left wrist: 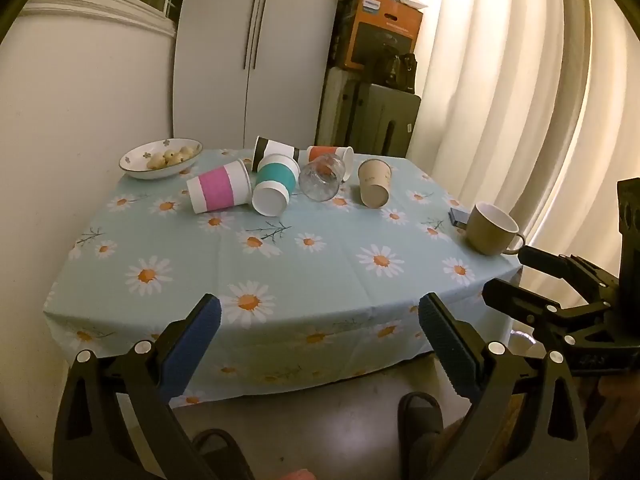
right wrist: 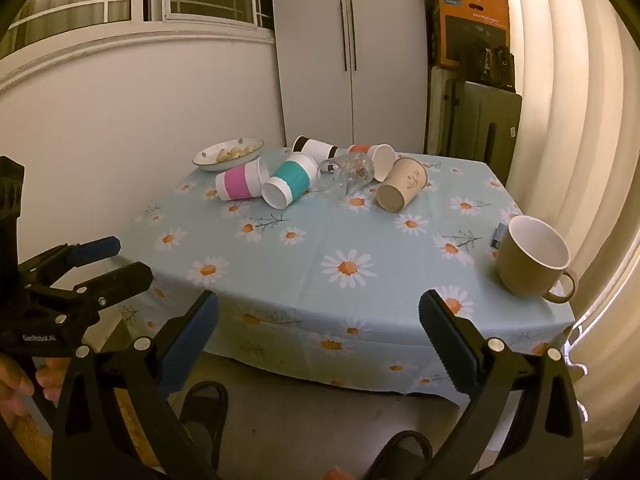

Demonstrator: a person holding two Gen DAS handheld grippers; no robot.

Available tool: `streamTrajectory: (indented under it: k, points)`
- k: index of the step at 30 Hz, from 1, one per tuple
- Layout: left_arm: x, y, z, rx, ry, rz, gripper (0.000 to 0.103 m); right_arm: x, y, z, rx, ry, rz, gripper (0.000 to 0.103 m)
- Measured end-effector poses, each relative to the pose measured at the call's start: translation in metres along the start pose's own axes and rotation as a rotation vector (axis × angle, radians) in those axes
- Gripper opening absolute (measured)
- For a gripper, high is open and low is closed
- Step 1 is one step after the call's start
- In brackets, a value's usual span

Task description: Flip cup upright

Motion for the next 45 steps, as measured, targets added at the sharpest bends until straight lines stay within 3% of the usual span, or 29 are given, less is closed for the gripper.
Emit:
streamTrajectory:
  k: [30, 45]
  points:
    - [-0.0003, -0.0007, -0.0054, 0.015, -0.009, -0.015, 0.096, -0.0026, 0.0019, 0.0024, -0.007, 0.007, 0.023, 0.099]
    - [0.0009, -0.0051, -0.0065, 0.057, 0.009, -0.018, 0.096, -0.0031, 0.0015, 0.0055, -0.019, 0.026, 0.034, 0.099]
Point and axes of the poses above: each gripper's, at about its wrist camera, not at the fingertips, and z roughly the way its jaws point, y to its left, x to its underside, the point moved 9 cm from there along z, roughly the way its jaws point, and after that the axes turned 5 degrees about z, right-handed, at the moved point
